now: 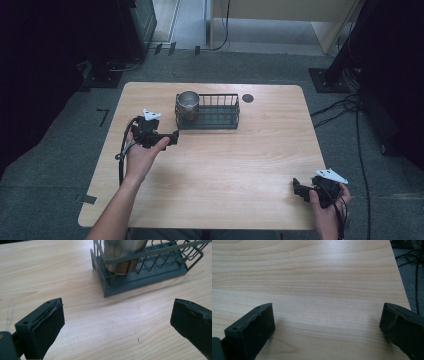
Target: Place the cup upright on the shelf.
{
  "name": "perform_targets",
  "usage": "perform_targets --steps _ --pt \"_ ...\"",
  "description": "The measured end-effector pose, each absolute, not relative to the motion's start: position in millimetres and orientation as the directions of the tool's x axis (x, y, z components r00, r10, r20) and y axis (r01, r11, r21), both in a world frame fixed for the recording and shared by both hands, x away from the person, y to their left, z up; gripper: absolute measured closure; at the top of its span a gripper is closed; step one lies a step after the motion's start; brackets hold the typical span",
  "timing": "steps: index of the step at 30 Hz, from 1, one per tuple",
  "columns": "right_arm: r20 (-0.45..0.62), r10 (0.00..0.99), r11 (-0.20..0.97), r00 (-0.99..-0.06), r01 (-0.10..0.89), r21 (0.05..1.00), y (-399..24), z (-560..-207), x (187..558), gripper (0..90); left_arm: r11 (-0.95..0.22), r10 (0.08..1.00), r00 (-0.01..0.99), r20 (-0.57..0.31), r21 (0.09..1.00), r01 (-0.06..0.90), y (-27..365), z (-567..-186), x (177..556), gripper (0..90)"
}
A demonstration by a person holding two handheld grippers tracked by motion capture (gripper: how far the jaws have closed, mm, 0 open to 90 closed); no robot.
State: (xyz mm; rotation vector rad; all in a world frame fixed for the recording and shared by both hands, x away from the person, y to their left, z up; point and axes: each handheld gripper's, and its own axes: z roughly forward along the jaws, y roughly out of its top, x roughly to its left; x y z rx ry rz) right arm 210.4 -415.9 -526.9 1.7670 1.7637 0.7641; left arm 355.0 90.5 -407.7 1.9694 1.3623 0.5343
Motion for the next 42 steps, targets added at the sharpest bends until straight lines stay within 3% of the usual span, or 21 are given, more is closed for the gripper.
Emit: perform_targets --steps 42 --pt "0.027 1.0 -0.013 -0.01 0.704 0.71 -416 -527 210 0.0 -0.187 0.959 0.281 -0.028 0.684 0.705 153 -465 303 0.0"
